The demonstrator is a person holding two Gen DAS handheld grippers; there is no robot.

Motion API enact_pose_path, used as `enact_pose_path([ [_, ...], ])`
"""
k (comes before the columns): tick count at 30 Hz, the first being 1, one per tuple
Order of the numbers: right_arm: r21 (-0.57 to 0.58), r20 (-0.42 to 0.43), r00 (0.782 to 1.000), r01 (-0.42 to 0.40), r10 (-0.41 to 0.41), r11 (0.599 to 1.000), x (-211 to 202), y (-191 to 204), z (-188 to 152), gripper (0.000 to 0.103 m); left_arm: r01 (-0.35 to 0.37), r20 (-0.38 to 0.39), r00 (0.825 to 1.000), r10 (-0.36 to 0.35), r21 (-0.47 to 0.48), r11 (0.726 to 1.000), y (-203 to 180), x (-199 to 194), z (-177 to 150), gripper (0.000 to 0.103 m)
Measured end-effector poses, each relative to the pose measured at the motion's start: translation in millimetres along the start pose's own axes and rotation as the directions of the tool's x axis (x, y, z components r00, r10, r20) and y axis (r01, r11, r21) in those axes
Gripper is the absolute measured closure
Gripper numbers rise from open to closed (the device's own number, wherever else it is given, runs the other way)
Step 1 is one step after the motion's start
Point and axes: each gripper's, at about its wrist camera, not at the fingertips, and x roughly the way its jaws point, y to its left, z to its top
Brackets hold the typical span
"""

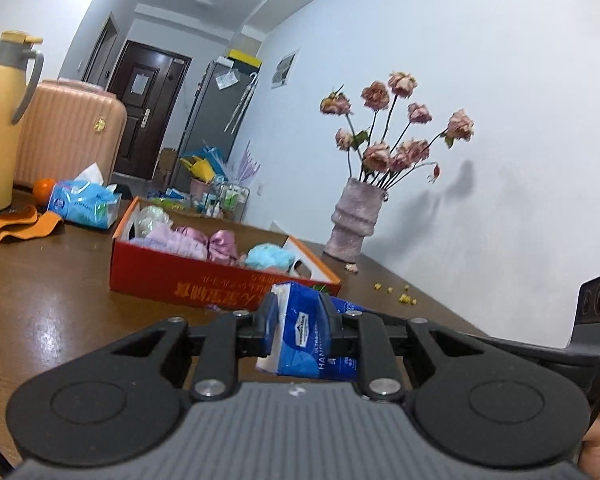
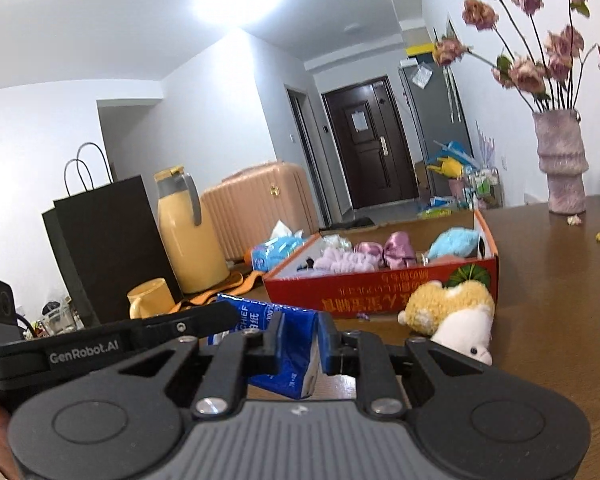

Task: Organize soft objects
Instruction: 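Lift the tissue packet over the box with the left tool, then lower the tissue packet into the box and open the left tool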

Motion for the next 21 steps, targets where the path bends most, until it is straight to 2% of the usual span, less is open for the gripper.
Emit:
enact_pose_path([
  [5, -0.03, 0.013, 1.0, 0.009, -0.009, 1.0, 11.2, -3.4, 15.0, 0.086, 0.0, -0.001, 1.0, 0.0, -0.003, 1.0, 3.3, 18.8, 13.9, 0.081],
  [11, -0.055, 0.017, 0.999, 0.047, -0.046, 0.997, 70.7, -27.9, 64.6, 0.086, -0.009, -0.029, 1.0, 0.008, -0.02, 1.0, 25.9, 95.8, 63.9, 0.081],
  [16, 0.043, -0.056, 0.998, 0.038, -0.036, 0.998, 140.6, -69.2, 99.3, 0.086, -0.03, -0.1, 0.995, 0.024, -0.058, 0.998, 54.7, 159.5, 90.8, 0.082],
  [21, 0.065, -0.127, 0.991, 0.06, -0.052, 0.996, 195.8, -89.3, 98.9, 0.086, -0.108, -0.169, 0.98, 0.101, -0.034, 0.994, 76.3, 209.6, 86.1, 0.082],
])
